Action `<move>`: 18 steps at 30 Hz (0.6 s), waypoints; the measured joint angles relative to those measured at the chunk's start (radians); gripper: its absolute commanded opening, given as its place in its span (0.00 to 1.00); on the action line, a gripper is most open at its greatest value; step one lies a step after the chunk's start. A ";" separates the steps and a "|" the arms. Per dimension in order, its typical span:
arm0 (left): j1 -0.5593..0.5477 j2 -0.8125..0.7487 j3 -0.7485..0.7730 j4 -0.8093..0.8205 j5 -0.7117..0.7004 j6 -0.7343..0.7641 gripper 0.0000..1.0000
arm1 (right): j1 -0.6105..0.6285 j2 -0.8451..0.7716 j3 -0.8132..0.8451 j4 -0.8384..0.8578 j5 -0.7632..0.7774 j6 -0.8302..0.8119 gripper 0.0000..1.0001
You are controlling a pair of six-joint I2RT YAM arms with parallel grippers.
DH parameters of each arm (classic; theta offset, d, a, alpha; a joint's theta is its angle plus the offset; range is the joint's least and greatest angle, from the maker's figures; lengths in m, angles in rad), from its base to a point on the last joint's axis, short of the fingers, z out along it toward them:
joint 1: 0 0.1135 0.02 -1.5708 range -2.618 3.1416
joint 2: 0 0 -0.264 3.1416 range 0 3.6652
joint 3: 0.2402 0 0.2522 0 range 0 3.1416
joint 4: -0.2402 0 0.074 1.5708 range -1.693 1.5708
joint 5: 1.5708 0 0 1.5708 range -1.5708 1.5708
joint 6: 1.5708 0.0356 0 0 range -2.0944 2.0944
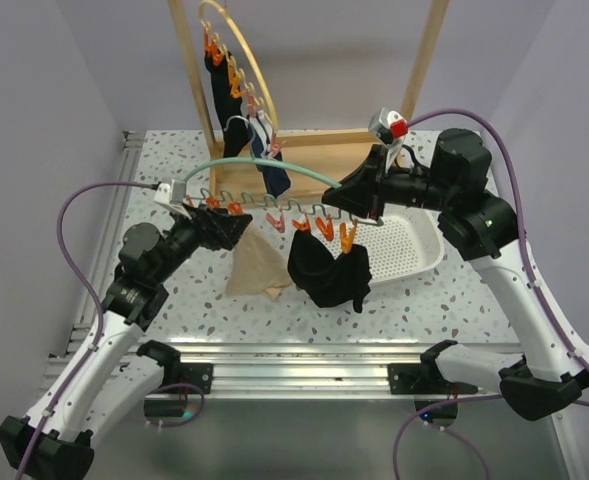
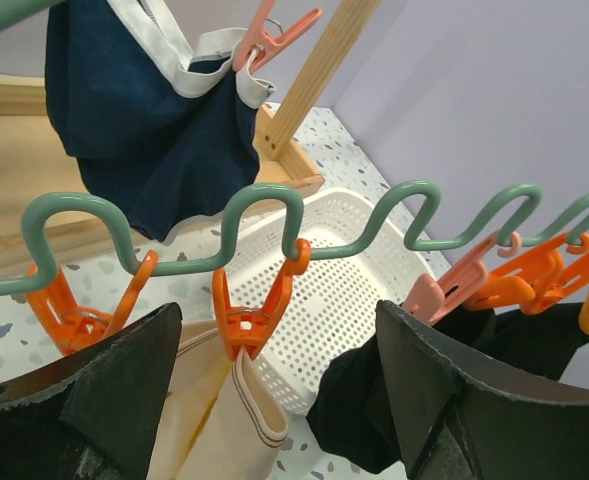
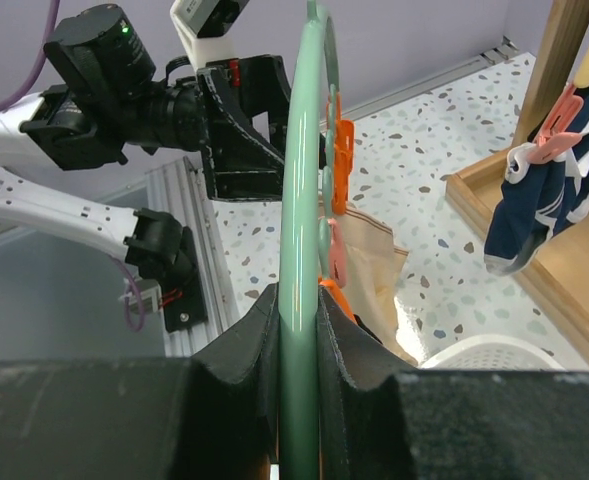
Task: Remove the underwear clipped to the hanger
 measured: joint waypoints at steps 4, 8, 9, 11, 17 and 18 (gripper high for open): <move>-0.012 0.030 0.000 0.011 -0.037 0.010 0.79 | 0.001 0.000 0.001 0.000 0.007 0.000 0.00; -0.023 0.057 0.000 0.028 -0.066 0.029 0.72 | 0.001 0.000 0.002 0.000 0.008 0.002 0.00; -0.026 0.064 0.000 0.034 -0.073 0.031 0.71 | 0.001 0.000 0.002 0.000 0.007 0.002 0.00; -0.034 0.075 -0.003 0.054 -0.086 0.038 0.66 | 0.002 0.000 0.002 0.000 0.007 0.002 0.00; -0.069 0.100 -0.005 0.106 -0.121 0.058 0.27 | 0.002 0.000 0.002 0.000 0.007 0.002 0.00; -0.075 0.101 -0.005 0.110 -0.125 0.064 0.16 | 0.002 0.000 0.002 0.000 0.007 0.002 0.00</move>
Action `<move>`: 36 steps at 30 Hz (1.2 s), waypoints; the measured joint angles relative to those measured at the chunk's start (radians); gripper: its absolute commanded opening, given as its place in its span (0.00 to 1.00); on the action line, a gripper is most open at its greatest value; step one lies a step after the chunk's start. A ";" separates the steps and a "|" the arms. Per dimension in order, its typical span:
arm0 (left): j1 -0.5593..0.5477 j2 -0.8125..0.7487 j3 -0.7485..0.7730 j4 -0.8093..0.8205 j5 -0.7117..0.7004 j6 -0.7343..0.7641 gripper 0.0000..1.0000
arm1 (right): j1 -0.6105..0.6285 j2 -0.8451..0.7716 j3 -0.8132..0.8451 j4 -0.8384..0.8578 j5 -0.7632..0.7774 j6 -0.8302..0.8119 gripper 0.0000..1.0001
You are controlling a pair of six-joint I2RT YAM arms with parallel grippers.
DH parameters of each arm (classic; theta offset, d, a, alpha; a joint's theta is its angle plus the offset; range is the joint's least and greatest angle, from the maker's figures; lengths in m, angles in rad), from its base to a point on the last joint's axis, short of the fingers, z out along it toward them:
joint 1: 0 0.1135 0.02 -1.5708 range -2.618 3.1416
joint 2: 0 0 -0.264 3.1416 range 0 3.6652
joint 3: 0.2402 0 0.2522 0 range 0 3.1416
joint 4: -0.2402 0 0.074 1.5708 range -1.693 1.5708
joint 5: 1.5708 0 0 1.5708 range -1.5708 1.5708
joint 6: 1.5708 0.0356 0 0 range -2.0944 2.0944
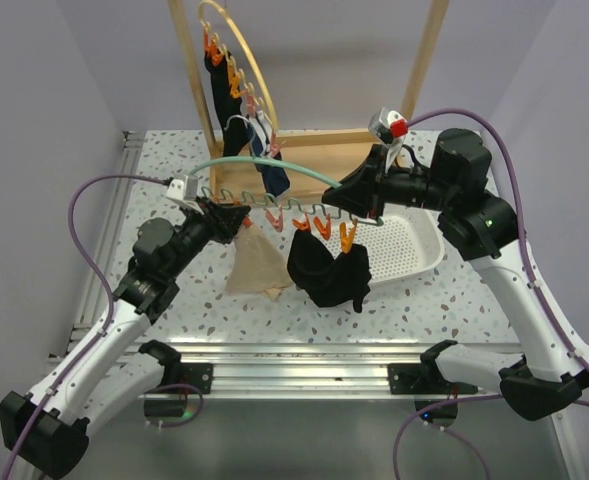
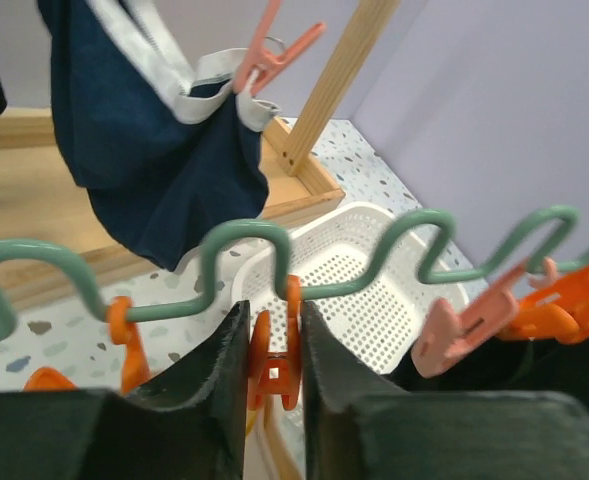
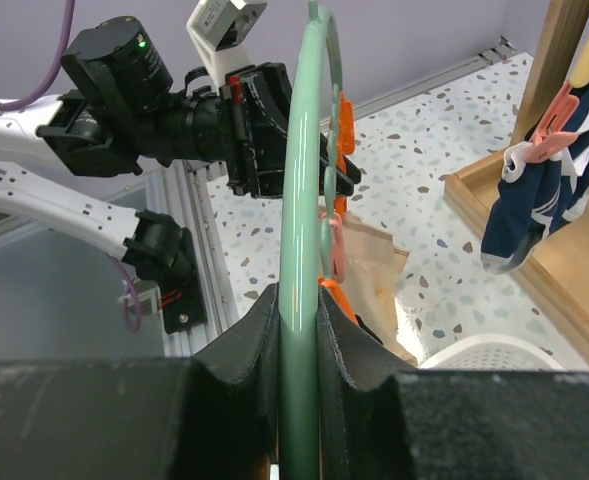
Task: Remove the underwear clipped to the hanger
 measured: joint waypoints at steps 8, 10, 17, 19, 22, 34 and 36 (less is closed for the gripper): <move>-0.019 -0.023 0.000 0.016 -0.009 0.033 0.40 | 0.005 0.002 0.000 0.007 0.001 -0.001 0.00; -0.019 -0.033 0.000 0.002 -0.014 0.040 0.59 | 0.005 0.002 0.003 0.008 0.001 -0.002 0.00; -0.019 -0.103 0.006 -0.061 0.002 0.064 0.80 | 0.005 0.002 0.018 -0.005 0.032 -0.029 0.00; -0.019 -0.132 0.010 -0.082 0.006 0.072 0.83 | 0.005 0.002 0.021 -0.008 0.047 -0.039 0.00; -0.019 -0.183 0.015 -0.131 0.006 0.092 0.84 | 0.005 0.002 0.024 -0.015 0.063 -0.053 0.00; -0.019 -0.351 -0.013 -0.220 0.056 0.122 0.93 | 0.005 0.016 0.038 -0.023 0.079 -0.060 0.00; -0.019 -0.362 -0.042 -0.220 0.066 0.121 0.93 | 0.005 0.020 0.047 -0.031 0.083 -0.063 0.00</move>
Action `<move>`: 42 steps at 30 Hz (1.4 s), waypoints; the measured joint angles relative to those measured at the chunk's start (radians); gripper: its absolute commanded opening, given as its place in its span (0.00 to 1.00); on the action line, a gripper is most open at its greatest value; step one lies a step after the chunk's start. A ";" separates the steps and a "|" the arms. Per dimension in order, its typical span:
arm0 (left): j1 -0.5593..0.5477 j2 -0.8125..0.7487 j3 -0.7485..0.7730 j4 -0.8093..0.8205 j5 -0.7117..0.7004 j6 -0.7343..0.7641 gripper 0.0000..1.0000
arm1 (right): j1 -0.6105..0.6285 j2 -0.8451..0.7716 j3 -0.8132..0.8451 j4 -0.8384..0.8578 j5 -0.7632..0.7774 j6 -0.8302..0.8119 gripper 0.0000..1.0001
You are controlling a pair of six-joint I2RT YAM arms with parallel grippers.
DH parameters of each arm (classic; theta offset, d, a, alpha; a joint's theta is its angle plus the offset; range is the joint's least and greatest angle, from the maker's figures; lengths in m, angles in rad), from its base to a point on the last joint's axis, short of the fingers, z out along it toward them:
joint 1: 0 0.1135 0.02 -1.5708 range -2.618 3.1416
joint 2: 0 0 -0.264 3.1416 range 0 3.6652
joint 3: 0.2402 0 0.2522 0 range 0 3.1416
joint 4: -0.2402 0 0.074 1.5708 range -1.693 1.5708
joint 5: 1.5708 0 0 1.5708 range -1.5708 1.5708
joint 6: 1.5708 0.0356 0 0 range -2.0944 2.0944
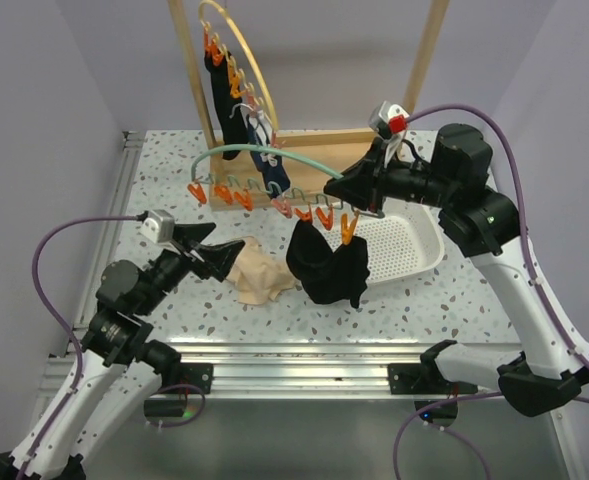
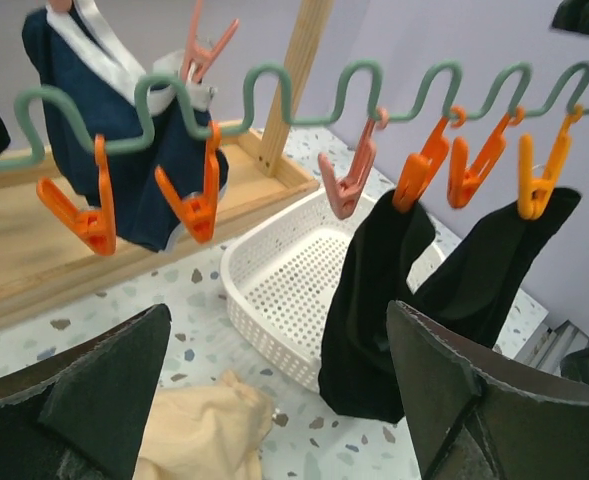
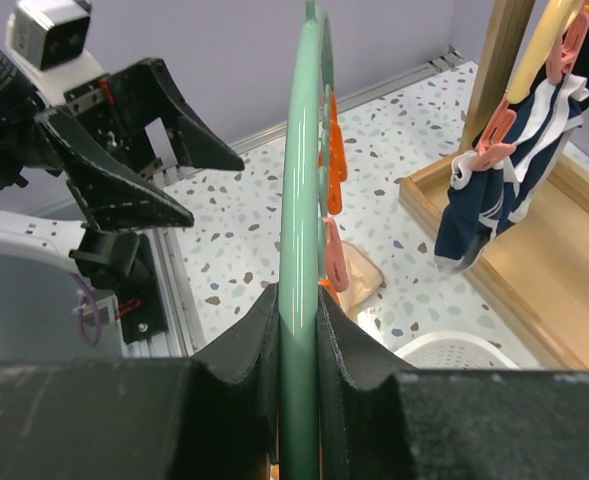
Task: Remove the underwear clipped to the hanger
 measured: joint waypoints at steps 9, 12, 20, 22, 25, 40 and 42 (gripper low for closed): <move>0.000 0.058 -0.198 -0.012 0.005 -0.095 0.93 | 0.000 -0.001 0.151 -0.099 0.114 -0.076 0.00; -0.009 0.088 -0.259 -0.014 -0.004 -0.138 0.94 | 0.000 -0.005 0.205 -0.123 0.155 -0.100 0.00; -0.168 0.305 -0.282 0.008 -0.215 -0.248 0.96 | 0.000 -0.045 0.242 -0.182 0.188 -0.143 0.00; -0.222 0.421 -0.268 0.006 -0.311 -0.291 0.97 | 0.000 -0.063 0.233 -0.190 0.187 -0.148 0.00; -0.289 0.585 -0.224 -0.011 -0.449 -0.353 0.93 | 0.000 -0.099 0.203 -0.198 0.186 -0.152 0.00; -0.451 0.862 -0.038 -0.008 -0.738 -0.435 0.00 | 0.000 -0.199 0.136 -0.248 0.160 -0.175 0.00; -0.486 0.831 -0.038 0.019 -0.726 -0.378 0.00 | 0.000 -0.200 0.150 -0.270 0.161 -0.185 0.00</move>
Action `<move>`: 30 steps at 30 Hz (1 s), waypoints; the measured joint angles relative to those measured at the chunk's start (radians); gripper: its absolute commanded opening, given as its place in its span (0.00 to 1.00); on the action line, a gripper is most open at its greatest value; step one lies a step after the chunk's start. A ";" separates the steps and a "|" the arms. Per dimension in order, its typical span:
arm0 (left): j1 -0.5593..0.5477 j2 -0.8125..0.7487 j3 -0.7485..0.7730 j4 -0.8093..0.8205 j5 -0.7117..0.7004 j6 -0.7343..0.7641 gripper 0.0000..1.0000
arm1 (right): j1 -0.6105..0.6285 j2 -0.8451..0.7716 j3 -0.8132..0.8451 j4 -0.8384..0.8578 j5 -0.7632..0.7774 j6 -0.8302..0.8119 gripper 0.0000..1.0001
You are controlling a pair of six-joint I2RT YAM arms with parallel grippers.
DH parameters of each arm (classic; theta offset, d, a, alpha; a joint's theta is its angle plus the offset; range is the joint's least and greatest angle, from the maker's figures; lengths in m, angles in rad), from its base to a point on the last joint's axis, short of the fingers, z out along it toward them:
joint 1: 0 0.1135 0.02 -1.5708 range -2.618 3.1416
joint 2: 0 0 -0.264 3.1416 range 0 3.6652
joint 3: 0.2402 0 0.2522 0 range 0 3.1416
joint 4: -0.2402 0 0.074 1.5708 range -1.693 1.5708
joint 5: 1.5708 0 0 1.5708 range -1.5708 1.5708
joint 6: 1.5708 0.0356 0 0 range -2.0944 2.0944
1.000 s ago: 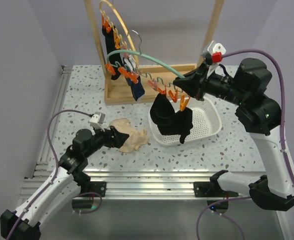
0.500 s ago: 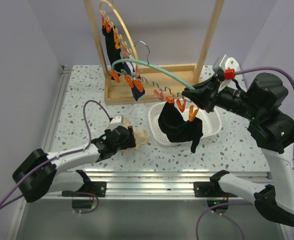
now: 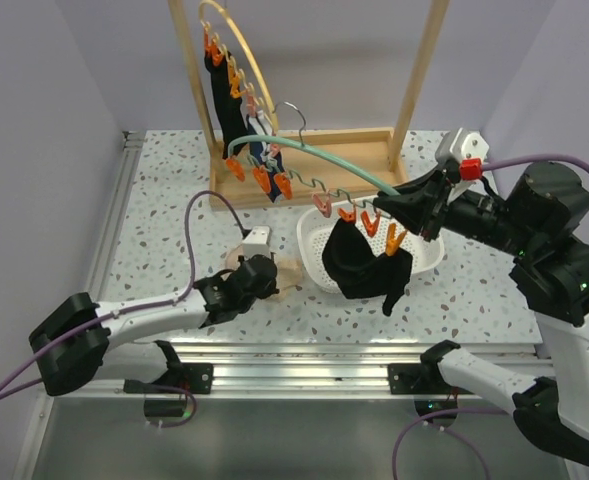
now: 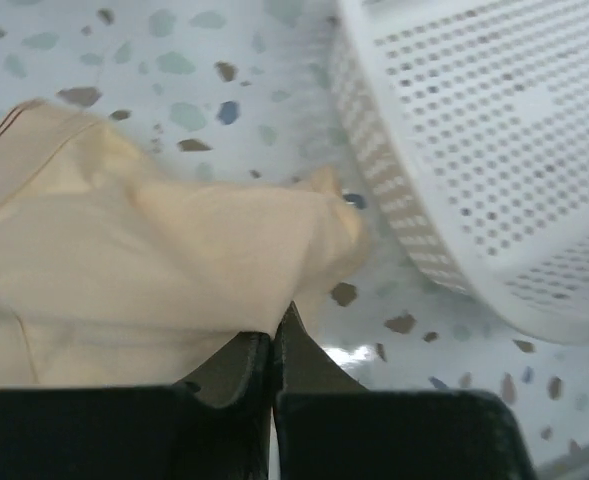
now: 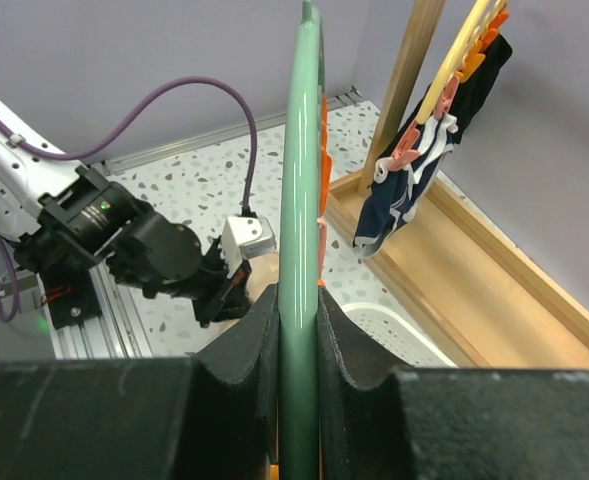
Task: Remove the underwear clipped to the hanger
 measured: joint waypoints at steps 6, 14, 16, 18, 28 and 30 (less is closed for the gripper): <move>-0.056 -0.160 0.002 0.173 0.151 0.213 0.00 | 0.000 0.000 0.069 -0.045 0.014 -0.022 0.00; -0.066 -0.098 0.168 0.301 0.389 0.398 0.00 | 0.000 -0.009 0.151 -0.072 0.028 -0.034 0.00; -0.070 -0.035 0.244 0.320 0.432 0.426 0.00 | 0.000 -0.013 0.161 -0.077 0.039 -0.035 0.00; -0.071 0.014 0.304 0.333 0.457 0.449 0.00 | 0.000 -0.014 0.171 -0.080 0.047 -0.036 0.00; -0.071 0.199 0.563 0.361 0.505 0.539 0.00 | 0.000 -0.018 0.239 -0.112 0.106 -0.057 0.00; -0.071 0.229 0.616 0.370 0.506 0.559 0.00 | 0.000 -0.020 0.239 -0.113 0.114 -0.061 0.00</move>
